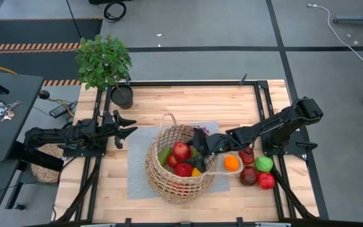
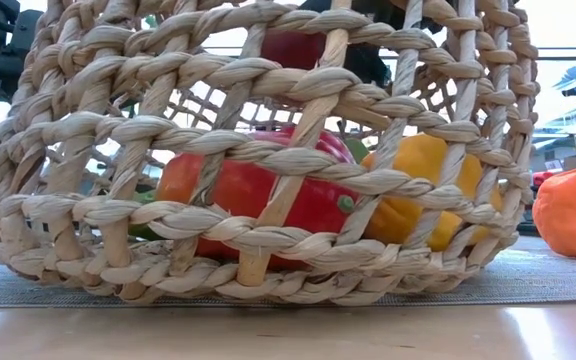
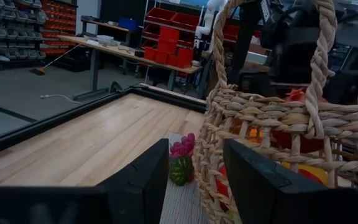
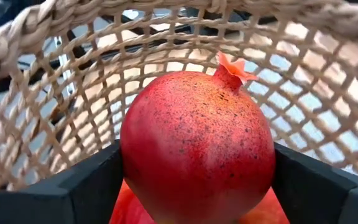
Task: Build produce basket
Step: Put the red pomegranate into the basket, then put the orange into the basket
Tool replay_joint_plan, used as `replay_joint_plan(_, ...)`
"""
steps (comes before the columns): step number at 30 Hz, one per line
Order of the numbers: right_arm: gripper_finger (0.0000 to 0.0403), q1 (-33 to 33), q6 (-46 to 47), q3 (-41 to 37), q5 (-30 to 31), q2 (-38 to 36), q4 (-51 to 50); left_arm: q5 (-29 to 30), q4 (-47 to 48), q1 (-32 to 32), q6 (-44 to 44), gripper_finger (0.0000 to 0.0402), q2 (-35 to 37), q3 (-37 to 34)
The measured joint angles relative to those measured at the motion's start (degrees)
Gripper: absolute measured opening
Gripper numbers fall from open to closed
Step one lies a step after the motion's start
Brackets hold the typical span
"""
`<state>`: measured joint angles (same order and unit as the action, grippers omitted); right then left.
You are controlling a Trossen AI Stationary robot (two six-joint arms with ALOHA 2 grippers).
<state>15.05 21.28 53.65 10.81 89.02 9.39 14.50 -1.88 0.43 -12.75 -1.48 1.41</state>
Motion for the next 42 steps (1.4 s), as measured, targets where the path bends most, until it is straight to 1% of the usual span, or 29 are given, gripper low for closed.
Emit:
replay_joint_plan(3,0.0381,-0.8,4.05,0.0,-0.81,-0.01,-0.79,0.02,0.01,0.0,0.01,0.016,-0.01,0.0)
replay_joint_plan(6,0.0395,-1.74,7.33,0.0,-3.41,-0.01,-2.51,0.0,0.0,0.0,0.0,0.016,-0.01,0.0)
replay_joint_plan(9,0.039,-2.63,6.4,0.15,-6.1,-0.17,-2.78,0.02,-0.01,-0.01,0.0,0.016,-0.01,0.0)
replay_joint_plan(14,0.0384,-4.54,4.71,4.07,-11.22,-1.63,-5.21,0.02,0.0,0.0,0.0,0.016,0.0,0.0)
replay_joint_plan(17,0.0384,-5.48,4.28,9.31,-11.33,-3.6,-15.2,0.01,-0.01,0.0,0.0,0.016,-0.01,0.0)
replay_joint_plan(20,0.0384,-5.66,4.61,16.25,-7.36,-5.76,-27.19,0.02,-0.01,-0.01,0.0,0.016,-0.01,0.0)
replay_joint_plan(22,0.0384,-5.13,4.81,20.45,-5.31,-6.93,-32.61,0.0,-0.01,0.0,0.0,0.016,-0.01,0.0)
replay_joint_plan(25,0.0384,-2.28,5.31,24.52,-4.68,-7.81,-33.56,-0.01,-0.01,0.0,0.0,0.016,0.01,0.0)
replay_joint_plan(28,0.0384,2.31,5.4,27.58,-4.69,-7.52,-33.01,0.02,-0.01,0.0,0.01,0.016,-0.01,0.0)
replay_joint_plan(30,0.0384,5.85,6.69,28.87,-3.69,-6.91,-32.47,0.01,-0.01,-0.01,0.01,0.016,0.0,0.0)
replay_joint_plan(33,0.0381,11.39,11.47,29.2,-1.39,-6.82,-34.34,0.0,-0.01,-0.02,0.0,0.016,-0.01,0.0)
replay_joint_plan(37,0.037,18.75,20.06,29.27,1.46,-6.78,-38.24,0.0,-0.01,-0.02,0.0,0.016,0.01,0.0)
replay_joint_plan(42,0.0357,26.77,27.07,28.2,2.37,-6.5,-38.96,0.02,-0.01,-0.02,0.0,0.016,0.01,0.0)
